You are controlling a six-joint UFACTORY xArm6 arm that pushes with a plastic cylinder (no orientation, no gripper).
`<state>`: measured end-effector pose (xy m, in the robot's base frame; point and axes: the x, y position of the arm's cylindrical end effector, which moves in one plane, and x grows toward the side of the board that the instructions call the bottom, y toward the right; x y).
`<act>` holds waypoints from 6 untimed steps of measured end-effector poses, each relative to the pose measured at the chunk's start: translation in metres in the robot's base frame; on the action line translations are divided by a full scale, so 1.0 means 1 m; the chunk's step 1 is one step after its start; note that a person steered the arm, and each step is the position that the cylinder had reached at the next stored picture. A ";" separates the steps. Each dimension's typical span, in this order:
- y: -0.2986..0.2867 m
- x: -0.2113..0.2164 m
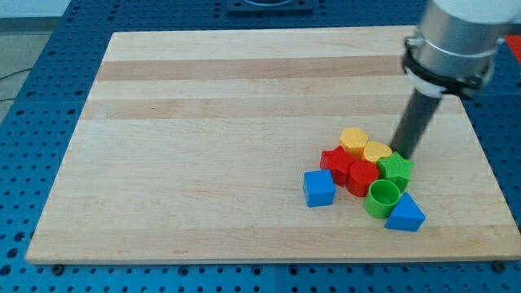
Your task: Move the yellow hexagon to the top right of the board
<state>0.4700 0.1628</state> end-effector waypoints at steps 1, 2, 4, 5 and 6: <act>-0.025 -0.019; 0.001 -0.006; 0.084 0.071; 0.045 0.082; 0.009 0.042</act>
<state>0.5124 0.1714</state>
